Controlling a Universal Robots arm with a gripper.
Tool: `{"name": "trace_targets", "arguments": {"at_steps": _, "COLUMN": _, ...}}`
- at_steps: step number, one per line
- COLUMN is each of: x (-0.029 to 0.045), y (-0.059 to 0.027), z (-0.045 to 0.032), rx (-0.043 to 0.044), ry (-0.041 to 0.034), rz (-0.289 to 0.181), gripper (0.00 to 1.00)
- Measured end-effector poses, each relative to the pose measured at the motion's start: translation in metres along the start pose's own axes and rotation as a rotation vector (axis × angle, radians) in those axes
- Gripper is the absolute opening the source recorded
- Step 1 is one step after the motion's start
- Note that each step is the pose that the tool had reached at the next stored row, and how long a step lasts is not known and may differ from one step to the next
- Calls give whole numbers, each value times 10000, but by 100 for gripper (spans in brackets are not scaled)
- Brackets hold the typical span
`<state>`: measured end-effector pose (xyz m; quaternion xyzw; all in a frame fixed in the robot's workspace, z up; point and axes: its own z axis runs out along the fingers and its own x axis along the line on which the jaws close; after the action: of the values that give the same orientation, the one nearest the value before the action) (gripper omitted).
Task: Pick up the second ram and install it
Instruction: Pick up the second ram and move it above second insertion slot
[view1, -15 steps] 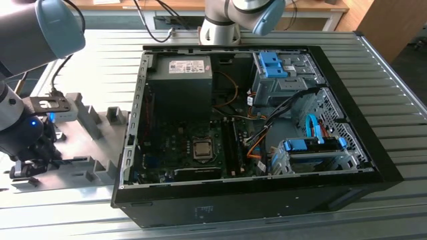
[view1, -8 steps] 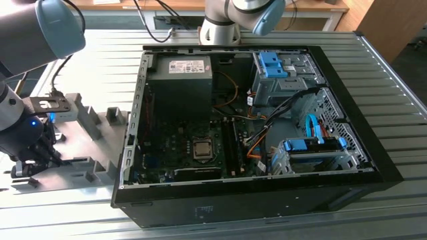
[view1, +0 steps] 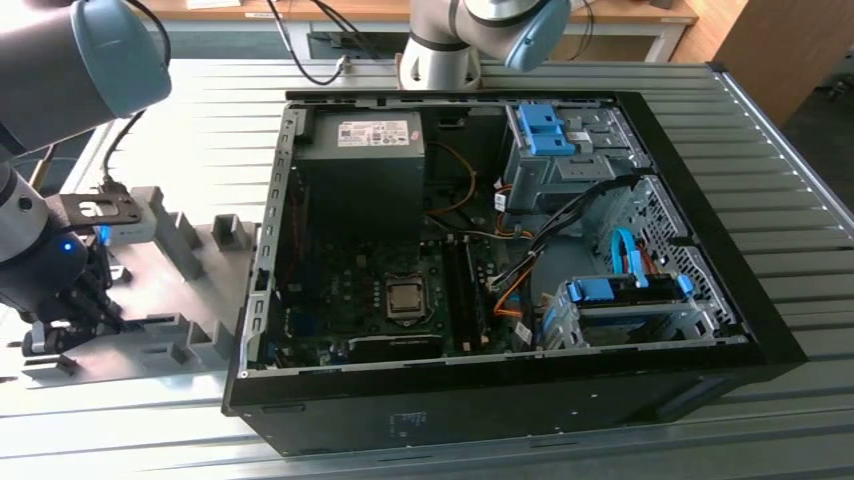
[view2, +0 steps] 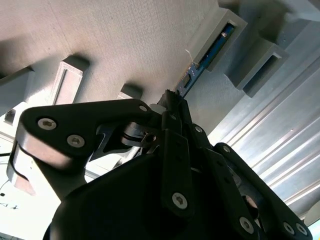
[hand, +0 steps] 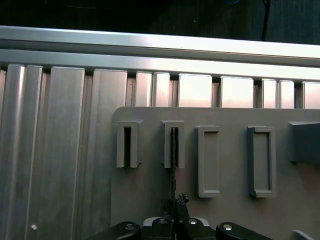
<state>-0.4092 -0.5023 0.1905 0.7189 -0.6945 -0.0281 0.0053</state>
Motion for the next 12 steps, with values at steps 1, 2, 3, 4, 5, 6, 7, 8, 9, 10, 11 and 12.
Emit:
{"name": "trace_targets", "arguments": {"at_steps": 1, "x": 0, "y": 0, "z": 0, "rx": 0, "ry": 0, "rz": 0, "gripper": 14}}
{"name": "trace_targets", "arguments": {"at_steps": 2, "x": 0, "y": 0, "z": 1, "rx": -1, "ry": 0, "rz": 0, "gripper": 14}}
{"name": "trace_targets", "arguments": {"at_steps": 3, "x": 0, "y": 0, "z": 1, "rx": -1, "ry": 0, "rz": 0, "gripper": 14}}
{"name": "trace_targets", "arguments": {"at_steps": 4, "x": 0, "y": 0, "z": 1, "rx": -1, "ry": 0, "rz": 0, "gripper": 14}}
{"name": "trace_targets", "arguments": {"at_steps": 5, "x": 0, "y": 0, "z": 2, "rx": -1, "ry": 0, "rz": 0, "gripper": 14}}
{"name": "trace_targets", "arguments": {"at_steps": 6, "x": 0, "y": 0, "z": 3, "rx": -1, "ry": 0, "rz": 0, "gripper": 14}}
{"name": "trace_targets", "arguments": {"at_steps": 7, "x": 0, "y": 0, "z": 3, "rx": -1, "ry": 0, "rz": 0, "gripper": 14}}
{"name": "trace_targets", "arguments": {"at_steps": 8, "x": 0, "y": 0, "z": 3, "rx": -1, "ry": 0, "rz": 0, "gripper": 14}}
{"name": "trace_targets", "arguments": {"at_steps": 9, "x": 0, "y": 0, "z": 4, "rx": -1, "ry": 0, "rz": 0, "gripper": 14}}
{"name": "trace_targets", "arguments": {"at_steps": 10, "x": 0, "y": 0, "z": 4, "rx": -1, "ry": 0, "rz": 0, "gripper": 14}}
{"name": "trace_targets", "arguments": {"at_steps": 11, "x": 0, "y": 0, "z": 5, "rx": -1, "ry": 0, "rz": 0, "gripper": 14}}
{"name": "trace_targets", "arguments": {"at_steps": 12, "x": 0, "y": 0, "z": 6, "rx": -1, "ry": 0, "rz": 0, "gripper": 14}}
